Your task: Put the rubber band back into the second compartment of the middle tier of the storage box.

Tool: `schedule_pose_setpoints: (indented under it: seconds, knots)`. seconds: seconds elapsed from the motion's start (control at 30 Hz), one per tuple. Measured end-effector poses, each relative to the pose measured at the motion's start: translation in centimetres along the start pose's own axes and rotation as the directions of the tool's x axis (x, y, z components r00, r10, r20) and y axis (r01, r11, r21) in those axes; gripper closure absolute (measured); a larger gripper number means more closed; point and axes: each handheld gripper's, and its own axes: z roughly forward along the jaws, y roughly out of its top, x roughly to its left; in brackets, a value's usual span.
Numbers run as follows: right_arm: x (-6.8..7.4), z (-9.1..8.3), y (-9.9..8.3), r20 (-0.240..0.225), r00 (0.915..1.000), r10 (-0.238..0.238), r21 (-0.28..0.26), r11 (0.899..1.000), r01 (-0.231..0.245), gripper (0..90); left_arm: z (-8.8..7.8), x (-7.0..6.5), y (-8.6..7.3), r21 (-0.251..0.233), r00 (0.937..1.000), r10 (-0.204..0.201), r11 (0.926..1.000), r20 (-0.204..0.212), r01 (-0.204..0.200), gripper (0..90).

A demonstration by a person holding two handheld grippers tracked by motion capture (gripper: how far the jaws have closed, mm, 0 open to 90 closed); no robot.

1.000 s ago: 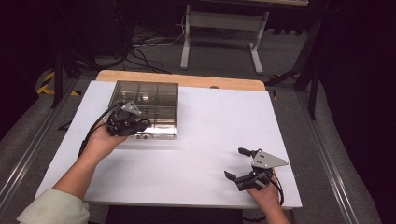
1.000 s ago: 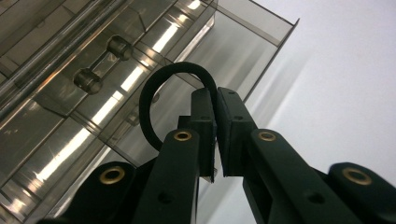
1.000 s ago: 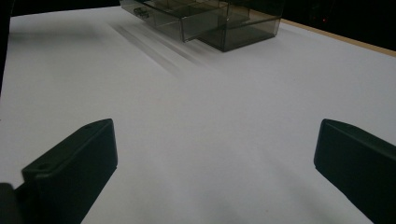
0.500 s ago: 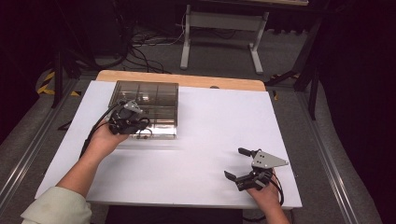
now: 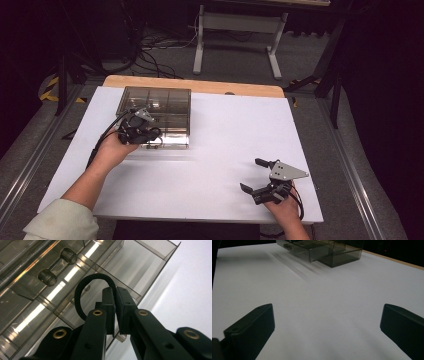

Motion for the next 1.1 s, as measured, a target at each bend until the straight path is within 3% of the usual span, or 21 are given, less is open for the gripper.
schedule_pose_setpoints:
  seconds: [0.77,1.1]
  knots:
    - [0.01,0.00,0.01,0.002,1.0000,-0.002,0.002,1.000,0.002,0.0,0.72,0.22,-0.02,0.035,0.9999,-0.012,0.9993,0.003,0.012,84.6]
    - [0.01,0.02,0.01,0.002,1.0000,-0.003,0.002,1.000,0.003,0.0,0.14,-0.16,-0.02,0.005,1.0000,0.004,1.0000,-0.001,-0.004,81.4]
